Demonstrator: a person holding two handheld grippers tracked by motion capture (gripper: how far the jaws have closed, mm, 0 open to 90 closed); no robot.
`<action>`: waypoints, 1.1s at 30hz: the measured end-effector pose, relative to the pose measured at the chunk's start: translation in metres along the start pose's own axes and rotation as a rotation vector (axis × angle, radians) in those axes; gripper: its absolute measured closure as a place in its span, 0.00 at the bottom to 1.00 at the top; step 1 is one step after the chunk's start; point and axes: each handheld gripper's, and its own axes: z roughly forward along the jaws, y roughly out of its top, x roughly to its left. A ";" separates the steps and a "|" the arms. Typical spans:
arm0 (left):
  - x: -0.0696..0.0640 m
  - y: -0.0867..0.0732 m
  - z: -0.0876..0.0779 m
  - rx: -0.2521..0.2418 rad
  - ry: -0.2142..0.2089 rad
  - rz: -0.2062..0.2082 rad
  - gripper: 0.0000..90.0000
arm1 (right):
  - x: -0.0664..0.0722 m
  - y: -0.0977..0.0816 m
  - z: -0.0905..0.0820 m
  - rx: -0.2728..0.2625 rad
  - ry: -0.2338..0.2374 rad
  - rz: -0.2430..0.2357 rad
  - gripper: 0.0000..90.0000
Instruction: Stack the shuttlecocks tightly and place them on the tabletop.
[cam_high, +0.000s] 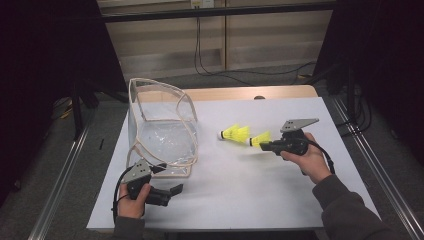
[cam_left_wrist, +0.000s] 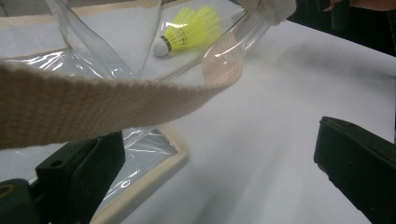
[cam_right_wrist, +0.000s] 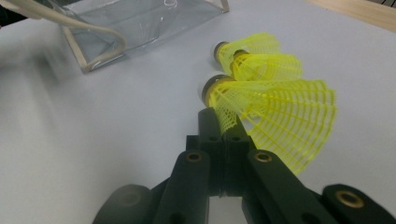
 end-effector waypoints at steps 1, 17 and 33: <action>0.000 0.000 0.000 0.002 -0.001 0.001 0.02 | 0.001 -0.001 0.000 0.007 -0.003 -0.003 1.00; 0.000 -0.005 -0.012 -0.005 0.018 -0.014 0.03 | 0.010 -0.016 0.022 -0.003 0.014 0.059 1.00; 0.003 -0.006 -0.012 -0.004 0.000 -0.009 0.03 | 0.003 -0.018 0.029 -0.044 -0.057 0.150 1.00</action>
